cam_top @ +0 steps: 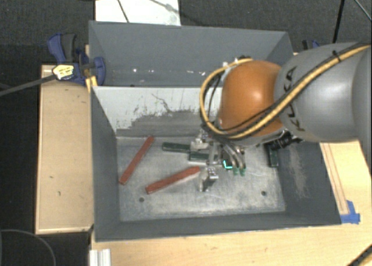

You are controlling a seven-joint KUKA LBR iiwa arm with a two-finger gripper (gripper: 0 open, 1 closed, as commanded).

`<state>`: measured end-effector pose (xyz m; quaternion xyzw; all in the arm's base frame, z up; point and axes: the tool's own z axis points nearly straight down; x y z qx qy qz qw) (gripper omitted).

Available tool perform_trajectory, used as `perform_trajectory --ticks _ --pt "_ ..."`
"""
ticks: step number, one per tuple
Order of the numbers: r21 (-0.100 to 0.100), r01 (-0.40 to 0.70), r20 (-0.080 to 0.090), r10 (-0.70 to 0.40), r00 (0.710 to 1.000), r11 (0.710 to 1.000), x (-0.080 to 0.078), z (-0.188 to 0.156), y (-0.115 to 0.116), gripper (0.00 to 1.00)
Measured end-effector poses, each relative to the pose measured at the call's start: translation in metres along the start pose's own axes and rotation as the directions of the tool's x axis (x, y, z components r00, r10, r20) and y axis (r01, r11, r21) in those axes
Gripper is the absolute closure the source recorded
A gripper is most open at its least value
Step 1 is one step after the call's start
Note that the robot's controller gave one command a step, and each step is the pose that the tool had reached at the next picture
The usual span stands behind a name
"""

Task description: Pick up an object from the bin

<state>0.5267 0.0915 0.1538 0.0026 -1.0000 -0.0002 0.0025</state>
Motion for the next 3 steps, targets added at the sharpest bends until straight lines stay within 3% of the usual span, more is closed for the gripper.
perform_trajectory --ticks 1,2,3 --pt "-0.001 -0.003 0.007 0.003 1.000 1.000 -0.002 -0.003 0.000 0.00" --pt "0.002 0.248 0.003 -0.248 0.969 0.969 -0.020 0.080 0.020 1.00" --pt "0.001 0.246 0.003 -0.246 0.969 0.969 -0.020 0.080 0.020 1.00"
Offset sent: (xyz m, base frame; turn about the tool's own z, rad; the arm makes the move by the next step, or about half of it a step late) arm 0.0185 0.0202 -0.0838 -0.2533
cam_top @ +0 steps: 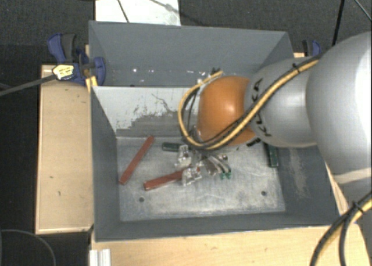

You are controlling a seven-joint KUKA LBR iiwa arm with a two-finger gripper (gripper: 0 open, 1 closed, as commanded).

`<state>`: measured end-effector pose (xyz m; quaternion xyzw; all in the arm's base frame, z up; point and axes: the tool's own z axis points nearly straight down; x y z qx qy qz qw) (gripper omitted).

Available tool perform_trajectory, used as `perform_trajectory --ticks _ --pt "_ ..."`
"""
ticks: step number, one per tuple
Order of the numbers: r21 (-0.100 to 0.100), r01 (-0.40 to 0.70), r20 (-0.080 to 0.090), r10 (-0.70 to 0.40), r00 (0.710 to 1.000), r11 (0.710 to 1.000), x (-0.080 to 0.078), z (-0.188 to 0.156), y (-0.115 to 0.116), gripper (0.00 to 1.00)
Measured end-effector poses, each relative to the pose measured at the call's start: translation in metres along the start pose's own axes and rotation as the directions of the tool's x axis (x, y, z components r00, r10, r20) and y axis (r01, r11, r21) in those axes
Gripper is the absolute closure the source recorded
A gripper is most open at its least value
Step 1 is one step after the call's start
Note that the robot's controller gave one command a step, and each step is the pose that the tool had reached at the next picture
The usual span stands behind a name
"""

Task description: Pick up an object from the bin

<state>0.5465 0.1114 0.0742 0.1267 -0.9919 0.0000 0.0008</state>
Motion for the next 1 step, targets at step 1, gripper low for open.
perform_trajectory --ticks 1 --pt "0.000 0.084 0.003 -0.084 0.996 0.996 -0.0296 -0.2181 0.0030 1.00"
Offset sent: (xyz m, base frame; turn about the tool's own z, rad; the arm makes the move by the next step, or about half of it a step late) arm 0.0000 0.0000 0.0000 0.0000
